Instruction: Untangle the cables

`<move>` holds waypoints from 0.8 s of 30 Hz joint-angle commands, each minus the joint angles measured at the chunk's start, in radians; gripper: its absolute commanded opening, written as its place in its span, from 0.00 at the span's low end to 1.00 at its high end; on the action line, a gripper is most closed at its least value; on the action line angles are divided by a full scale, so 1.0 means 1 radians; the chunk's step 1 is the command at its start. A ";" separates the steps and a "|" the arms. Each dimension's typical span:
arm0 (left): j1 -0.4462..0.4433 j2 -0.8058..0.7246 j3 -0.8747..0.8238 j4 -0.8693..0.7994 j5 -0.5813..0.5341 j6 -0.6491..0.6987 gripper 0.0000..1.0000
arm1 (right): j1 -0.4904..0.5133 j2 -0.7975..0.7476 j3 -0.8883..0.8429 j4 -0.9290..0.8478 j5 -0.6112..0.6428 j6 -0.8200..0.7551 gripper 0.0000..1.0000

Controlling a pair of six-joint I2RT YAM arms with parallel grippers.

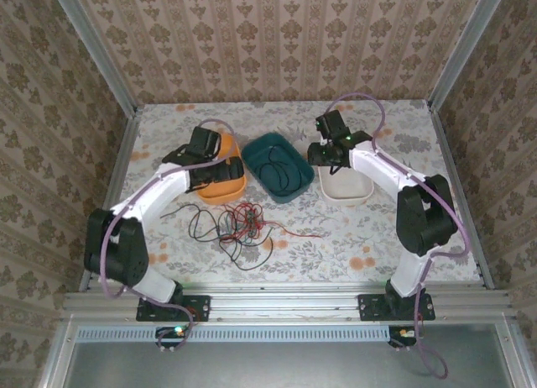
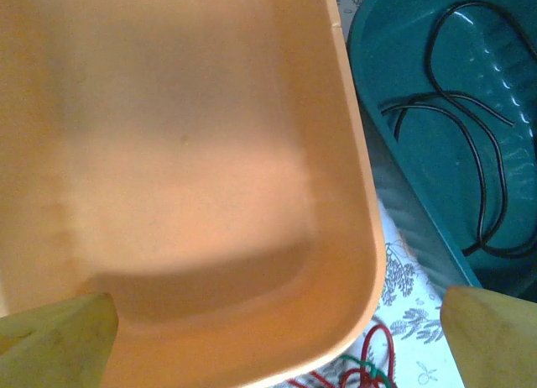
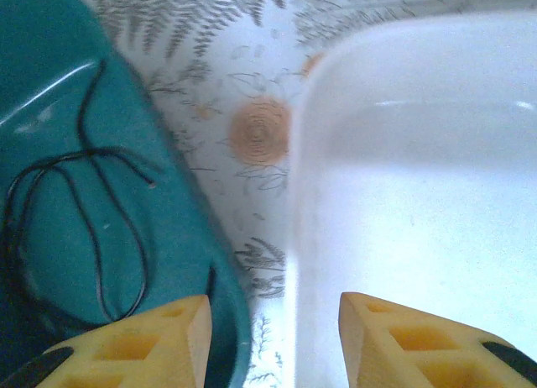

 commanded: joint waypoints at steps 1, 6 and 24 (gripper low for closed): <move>-0.006 0.069 0.085 -0.031 0.038 0.045 1.00 | -0.048 0.040 -0.033 0.019 -0.107 0.105 0.46; -0.005 0.191 0.202 -0.048 0.079 0.071 1.00 | -0.093 0.104 -0.020 0.101 -0.233 0.148 0.45; -0.048 0.495 0.517 -0.117 0.307 0.147 0.99 | -0.102 0.228 0.066 0.235 -0.492 0.216 0.41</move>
